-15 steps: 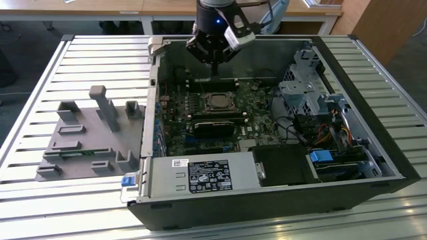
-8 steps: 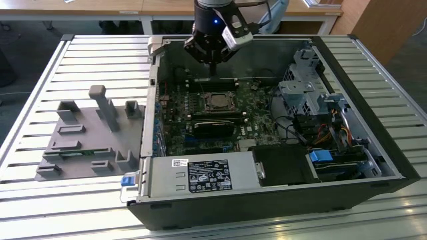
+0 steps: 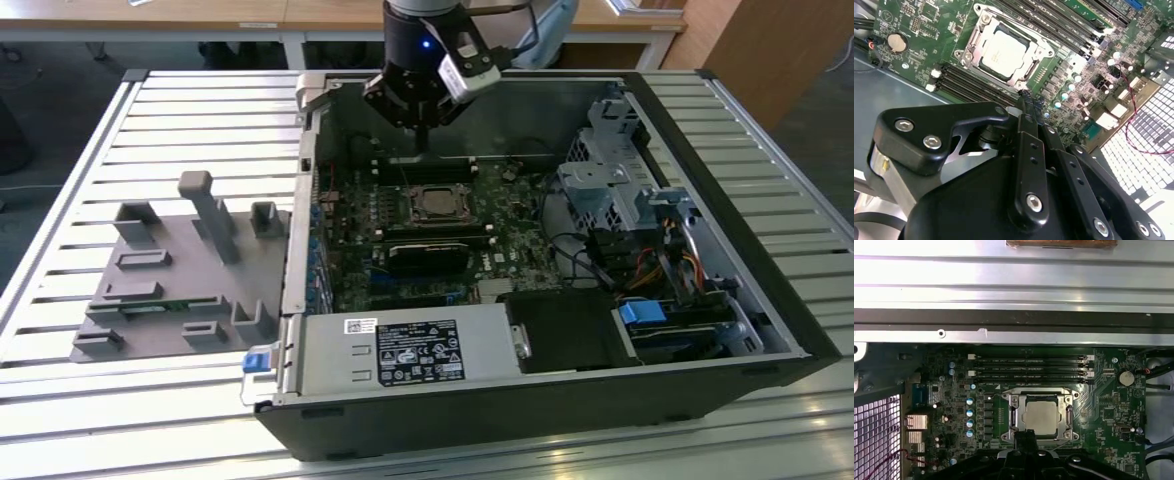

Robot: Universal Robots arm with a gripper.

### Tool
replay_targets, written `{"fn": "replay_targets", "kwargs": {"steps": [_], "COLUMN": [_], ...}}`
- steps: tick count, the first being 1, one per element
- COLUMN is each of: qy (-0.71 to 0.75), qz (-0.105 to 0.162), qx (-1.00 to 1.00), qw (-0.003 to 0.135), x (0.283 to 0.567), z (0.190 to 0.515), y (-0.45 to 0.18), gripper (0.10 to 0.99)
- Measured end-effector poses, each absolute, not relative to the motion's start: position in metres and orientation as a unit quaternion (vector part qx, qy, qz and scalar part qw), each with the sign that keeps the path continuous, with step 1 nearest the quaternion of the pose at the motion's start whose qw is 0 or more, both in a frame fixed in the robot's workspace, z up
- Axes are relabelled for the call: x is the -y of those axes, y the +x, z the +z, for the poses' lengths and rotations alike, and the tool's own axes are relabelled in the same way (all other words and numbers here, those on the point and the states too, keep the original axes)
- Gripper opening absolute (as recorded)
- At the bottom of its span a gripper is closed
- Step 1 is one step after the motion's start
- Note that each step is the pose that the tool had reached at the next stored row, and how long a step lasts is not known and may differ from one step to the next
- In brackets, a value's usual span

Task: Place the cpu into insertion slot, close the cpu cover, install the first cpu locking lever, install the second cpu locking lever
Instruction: 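Install the first cpu locking lever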

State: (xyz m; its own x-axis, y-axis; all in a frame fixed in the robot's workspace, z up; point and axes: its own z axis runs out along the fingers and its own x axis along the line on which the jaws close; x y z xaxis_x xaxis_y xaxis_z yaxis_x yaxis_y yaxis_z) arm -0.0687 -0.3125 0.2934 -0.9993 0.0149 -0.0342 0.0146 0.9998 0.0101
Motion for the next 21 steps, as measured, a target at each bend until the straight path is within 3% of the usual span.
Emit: {"fn": "replay_targets", "kwargs": {"steps": [21], "qy": [0.007], "qz": [0.005], "qx": [-1.000], "qw": [0.017], "x": [0.312], "z": [0.290], "y": [-0.087], "gripper": [0.122]}}
